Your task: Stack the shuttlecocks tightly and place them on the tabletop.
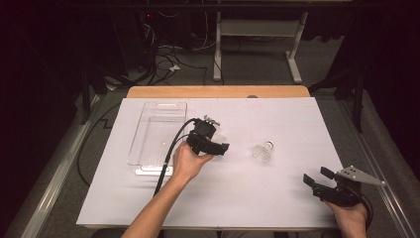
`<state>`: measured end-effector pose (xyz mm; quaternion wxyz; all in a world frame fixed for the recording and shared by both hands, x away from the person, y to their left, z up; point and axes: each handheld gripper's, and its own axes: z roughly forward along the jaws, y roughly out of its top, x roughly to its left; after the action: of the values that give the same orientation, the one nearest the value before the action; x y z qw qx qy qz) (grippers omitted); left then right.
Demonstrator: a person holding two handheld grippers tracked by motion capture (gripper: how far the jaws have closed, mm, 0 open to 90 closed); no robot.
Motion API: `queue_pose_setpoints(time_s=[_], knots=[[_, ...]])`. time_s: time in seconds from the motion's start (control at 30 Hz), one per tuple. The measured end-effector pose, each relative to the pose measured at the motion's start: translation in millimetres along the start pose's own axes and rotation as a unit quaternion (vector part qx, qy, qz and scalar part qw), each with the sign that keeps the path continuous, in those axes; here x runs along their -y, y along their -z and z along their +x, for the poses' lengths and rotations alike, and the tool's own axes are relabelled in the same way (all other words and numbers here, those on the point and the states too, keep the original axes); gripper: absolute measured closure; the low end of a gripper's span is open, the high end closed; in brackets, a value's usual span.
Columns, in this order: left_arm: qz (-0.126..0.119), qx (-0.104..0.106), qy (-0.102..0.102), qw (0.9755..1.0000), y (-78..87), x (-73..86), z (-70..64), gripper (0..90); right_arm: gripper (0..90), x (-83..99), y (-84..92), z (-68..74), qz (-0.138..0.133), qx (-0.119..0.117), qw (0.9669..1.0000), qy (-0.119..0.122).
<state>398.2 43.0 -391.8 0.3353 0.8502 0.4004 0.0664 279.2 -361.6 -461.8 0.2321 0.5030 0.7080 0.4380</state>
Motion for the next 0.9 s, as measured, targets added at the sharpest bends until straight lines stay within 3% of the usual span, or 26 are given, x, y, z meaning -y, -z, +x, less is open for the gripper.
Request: queue_pose_setpoints(time_s=[0.43, 0.63, 0.9], knots=[[-0.001, 0.0, 0.0, 1.0, 3.5, 9.0, 0.2, 29.8, 24.8, 0.1, 0.0, -0.2, 0.0, 0.0, 1.0, 0.0], [-0.003, 0.002, -0.02, 0.9998, 7.6, 11.2, -3.0, 28.7, 24.8, 0.1, -0.2, -0.3, 0.0, 0.0, 1.0, 0.0], [-0.004, 0.004, -0.019, 0.9998, 8.8, 15.4, -4.4, 28.6, 24.8, 0.1, -0.1, -0.2, 0.001, 0.0, 1.0, 0.0]])
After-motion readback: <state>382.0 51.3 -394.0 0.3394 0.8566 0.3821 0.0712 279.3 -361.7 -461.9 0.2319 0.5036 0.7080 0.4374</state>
